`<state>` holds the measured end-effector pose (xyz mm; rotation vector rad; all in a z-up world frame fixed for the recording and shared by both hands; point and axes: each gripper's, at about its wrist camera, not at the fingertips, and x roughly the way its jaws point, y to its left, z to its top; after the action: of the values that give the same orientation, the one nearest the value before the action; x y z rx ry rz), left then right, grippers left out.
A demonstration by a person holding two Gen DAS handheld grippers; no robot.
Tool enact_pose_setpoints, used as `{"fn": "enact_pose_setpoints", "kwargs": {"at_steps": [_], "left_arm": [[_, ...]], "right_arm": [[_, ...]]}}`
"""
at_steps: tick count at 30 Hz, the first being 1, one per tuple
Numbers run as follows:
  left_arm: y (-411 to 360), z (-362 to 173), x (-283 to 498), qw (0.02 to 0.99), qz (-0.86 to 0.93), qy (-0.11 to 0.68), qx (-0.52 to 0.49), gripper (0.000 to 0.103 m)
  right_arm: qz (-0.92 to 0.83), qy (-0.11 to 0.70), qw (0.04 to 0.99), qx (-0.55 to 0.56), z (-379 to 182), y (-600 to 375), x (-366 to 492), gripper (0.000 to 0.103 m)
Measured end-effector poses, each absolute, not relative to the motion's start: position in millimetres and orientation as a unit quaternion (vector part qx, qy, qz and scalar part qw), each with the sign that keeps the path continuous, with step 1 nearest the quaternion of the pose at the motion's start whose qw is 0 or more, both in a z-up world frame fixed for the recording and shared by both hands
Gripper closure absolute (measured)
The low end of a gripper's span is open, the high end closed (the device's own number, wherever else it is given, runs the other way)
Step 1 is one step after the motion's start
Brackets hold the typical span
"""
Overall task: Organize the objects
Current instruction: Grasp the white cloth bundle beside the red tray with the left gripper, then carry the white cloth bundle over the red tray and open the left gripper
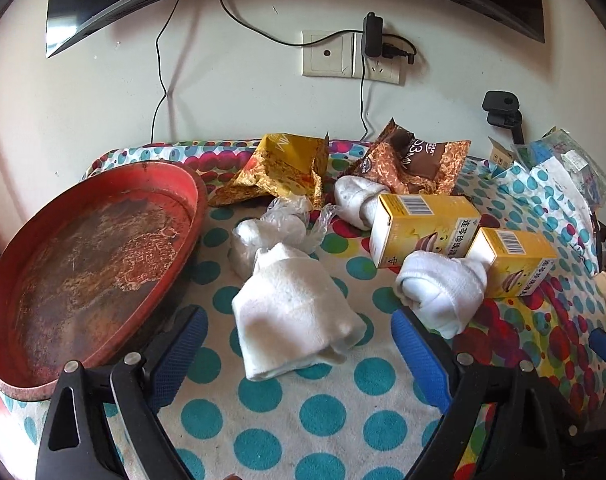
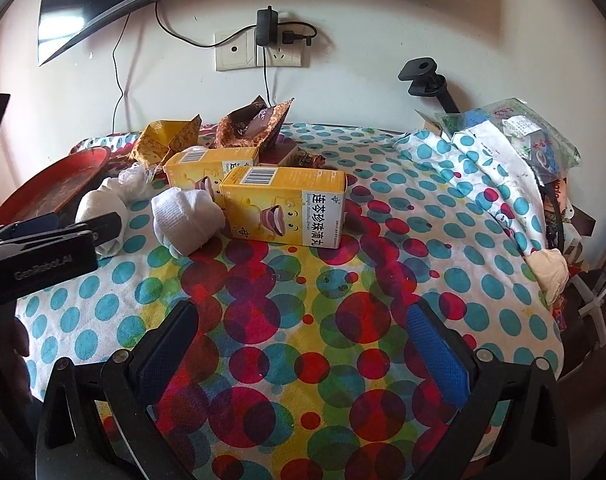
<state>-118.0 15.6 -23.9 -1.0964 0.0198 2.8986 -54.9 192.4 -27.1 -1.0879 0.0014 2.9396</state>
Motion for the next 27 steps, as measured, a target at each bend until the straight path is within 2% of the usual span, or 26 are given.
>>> {"fn": "enact_pose_setpoints", "kwargs": {"at_steps": [1, 3, 4, 9, 11, 14, 27], "left_arm": [[16.5, -26.6, -121.1, 0.021, 0.934, 0.008, -0.356, 0.013], [17.8, -32.5, -129.6, 0.014, 0.928, 0.012, -0.373, 0.034], [17.5, -35.0, -133.6, 0.009, 0.924, 0.011, -0.382, 0.048], [15.7, -35.2, -134.1, 0.004, 0.924, 0.011, -0.382, 0.063], [16.1, -34.5, -131.1, 0.006, 0.926, 0.016, -0.378, 0.072], [10.6, -31.3, -128.4, 0.01, 0.926, 0.004, -0.378, 0.076], [-37.8, 6.4, -106.1, 0.005, 0.938, -0.042, -0.343, 0.076]], "right_arm": [[0.937, 0.004, 0.002, -0.348, -27.7, 193.6, -54.9, 0.0], [0.936, 0.012, -0.001, -0.352, -29.5, 196.5, -55.0, 0.0], [0.935, 0.016, -0.002, -0.354, -30.4, 197.8, -55.2, 0.0], [0.934, 0.036, -0.01, -0.355, -30.8, 200.7, -54.4, 0.0], [0.935, 0.032, -0.01, -0.354, -30.6, 199.4, -53.9, 0.0], [0.933, 0.028, -0.009, -0.358, -32.8, 197.7, -53.9, 0.0], [0.928, 0.011, -0.022, -0.371, -42.2, 187.3, -56.2, 0.0]]}}
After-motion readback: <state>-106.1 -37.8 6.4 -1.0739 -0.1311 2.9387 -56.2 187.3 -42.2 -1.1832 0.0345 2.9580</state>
